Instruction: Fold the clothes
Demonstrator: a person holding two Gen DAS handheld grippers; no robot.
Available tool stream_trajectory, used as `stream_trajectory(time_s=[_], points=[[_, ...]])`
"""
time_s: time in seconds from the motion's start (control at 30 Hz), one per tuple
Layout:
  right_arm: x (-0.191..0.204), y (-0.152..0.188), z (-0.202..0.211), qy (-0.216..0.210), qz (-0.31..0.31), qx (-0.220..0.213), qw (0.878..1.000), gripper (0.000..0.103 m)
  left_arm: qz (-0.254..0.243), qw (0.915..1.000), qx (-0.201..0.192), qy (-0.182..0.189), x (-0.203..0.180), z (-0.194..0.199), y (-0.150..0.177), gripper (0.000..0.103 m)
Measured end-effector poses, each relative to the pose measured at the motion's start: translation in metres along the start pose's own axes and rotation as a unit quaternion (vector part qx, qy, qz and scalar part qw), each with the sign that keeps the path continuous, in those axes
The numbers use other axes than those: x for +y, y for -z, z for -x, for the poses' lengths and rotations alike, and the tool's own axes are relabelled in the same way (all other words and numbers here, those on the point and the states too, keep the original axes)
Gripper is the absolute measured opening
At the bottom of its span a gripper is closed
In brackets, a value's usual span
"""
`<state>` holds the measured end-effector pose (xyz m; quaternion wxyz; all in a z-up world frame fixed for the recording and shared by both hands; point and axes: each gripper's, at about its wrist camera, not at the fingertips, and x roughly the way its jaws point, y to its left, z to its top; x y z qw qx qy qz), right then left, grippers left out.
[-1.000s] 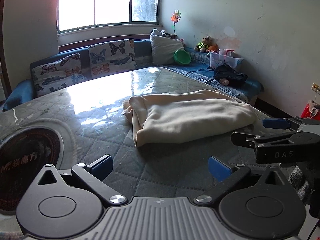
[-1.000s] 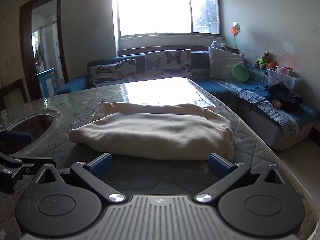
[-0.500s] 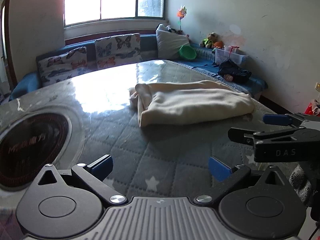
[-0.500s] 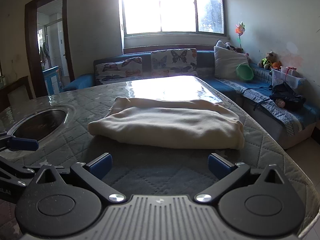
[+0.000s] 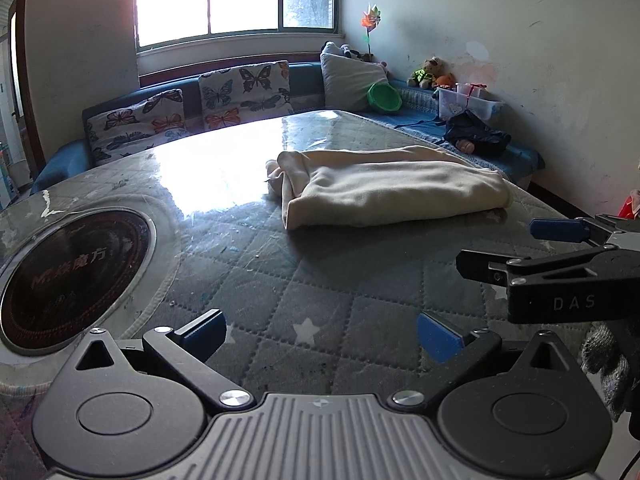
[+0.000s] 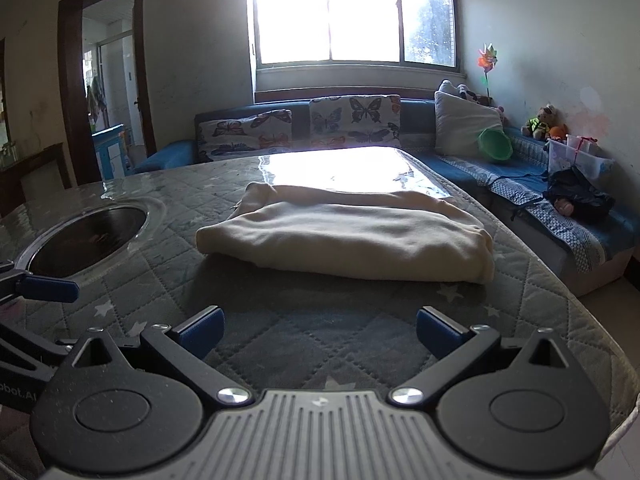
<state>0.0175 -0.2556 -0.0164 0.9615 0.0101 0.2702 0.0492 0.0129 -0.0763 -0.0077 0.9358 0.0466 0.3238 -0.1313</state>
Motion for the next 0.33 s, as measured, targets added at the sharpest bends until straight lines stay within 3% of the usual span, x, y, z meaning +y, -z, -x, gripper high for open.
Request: stream_trajectory(time_s=[0.33], points=[[0.0039, 0.003, 0.0035, -0.003, 0.004, 0.0, 1.0, 0.103, 0.009, 0.9999, 0.007, -0.002, -0.0019, -0.0008, 0.004, 0.103]])
